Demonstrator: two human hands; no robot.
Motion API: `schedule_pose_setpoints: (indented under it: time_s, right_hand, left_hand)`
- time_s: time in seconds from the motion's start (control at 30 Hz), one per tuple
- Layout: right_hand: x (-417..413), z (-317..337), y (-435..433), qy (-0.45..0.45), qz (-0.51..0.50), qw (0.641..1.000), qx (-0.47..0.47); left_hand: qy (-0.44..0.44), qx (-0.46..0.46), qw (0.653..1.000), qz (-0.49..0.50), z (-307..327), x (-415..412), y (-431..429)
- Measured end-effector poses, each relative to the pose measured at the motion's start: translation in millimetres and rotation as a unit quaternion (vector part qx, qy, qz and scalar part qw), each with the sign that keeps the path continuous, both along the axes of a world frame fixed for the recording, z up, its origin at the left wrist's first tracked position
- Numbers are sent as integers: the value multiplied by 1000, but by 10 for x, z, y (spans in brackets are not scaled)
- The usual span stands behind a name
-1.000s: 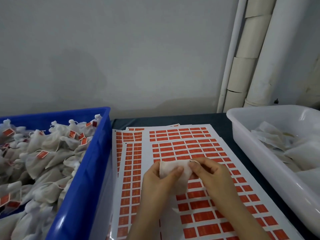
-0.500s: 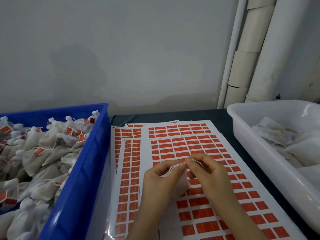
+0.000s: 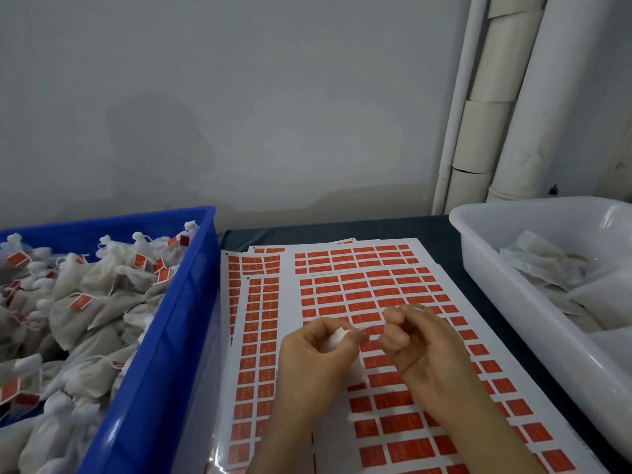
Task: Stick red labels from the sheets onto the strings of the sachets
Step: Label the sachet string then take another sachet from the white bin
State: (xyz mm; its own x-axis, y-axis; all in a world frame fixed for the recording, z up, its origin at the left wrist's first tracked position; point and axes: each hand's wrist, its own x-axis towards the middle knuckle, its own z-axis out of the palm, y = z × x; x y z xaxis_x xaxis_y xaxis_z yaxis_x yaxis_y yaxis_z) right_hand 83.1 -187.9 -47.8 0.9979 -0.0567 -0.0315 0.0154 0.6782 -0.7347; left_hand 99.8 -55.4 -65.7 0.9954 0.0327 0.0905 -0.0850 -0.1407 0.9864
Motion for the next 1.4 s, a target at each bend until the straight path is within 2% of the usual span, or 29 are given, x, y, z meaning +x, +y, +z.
schedule_pose_setpoints:
  time_s: [0.1,0.17,0.23,0.3,0.4,0.5,0.6,0.73,0.87,0.93,0.97,1.0,1.07,1.1,1.13,1.17,1.23,1.3,1.4]
  right_hand:
    - [14,-21,-30,-20,-24,999,-9]
    - [1,-48,-33,-35,-68,986,-149]
    - [-15,-92,-13,-37,-95,942,-318]
    - [-24,-143,26,-33,-90,895,-437]
    - [-41,-198,110,-58,-51,835,-545]
    - [-30,-198,136,-84,-66,763,-638]
    - [-7,-204,108,-85,-92,726,-676]
    - [-27,-207,144,-113,-118,732,-661]
    - [-16,-219,108,-131,-172,752,-623]
    - [-30,-241,94,-135,-160,760,-616]
    - [-36,-253,100,-132,-146,770,-607]
    - [-40,-261,113,-128,-132,782,-595]
    - [-41,-276,139,-122,-118,794,-583]
    - [-41,-284,150,-124,-115,792,-587]
    - [-42,-293,157,-127,-111,787,-593]
    - [-43,-299,160,-132,-105,781,-602]
    - [-42,-316,174,-136,-92,769,-617]
    - [-42,-330,184,-132,-86,765,-625]
    - [-31,-341,174,-140,-81,754,-636]
  left_hand:
    - [-2,25,1000,-4,18,27,6]
    - [6,29,1000,-8,14,45,31]
    - [20,11,999,-34,6,29,63]
    - [19,15,998,-66,-3,-6,83]
    - [1,45,997,-67,-22,-7,70]
    - [-19,60,997,-33,-60,26,60]
    - [-17,58,998,-34,-72,14,48]
    - [-82,101,991,-35,-97,-11,41]
    - [-219,280,935,11,-121,14,62]
    - [-231,328,915,32,-132,25,81]
    - [-207,333,920,23,-129,14,85]
    - [-160,309,938,7,-121,11,74]
    - [3,143,990,-15,-85,30,39]
    - [100,34,994,-2,-40,60,30]
    - [185,-55,981,14,12,88,38]
    - [233,-119,965,14,47,108,67]
    - [252,-171,952,-2,58,125,125]
    - [233,-172,957,-21,36,112,159]
    - [164,-82,983,-29,15,75,130]
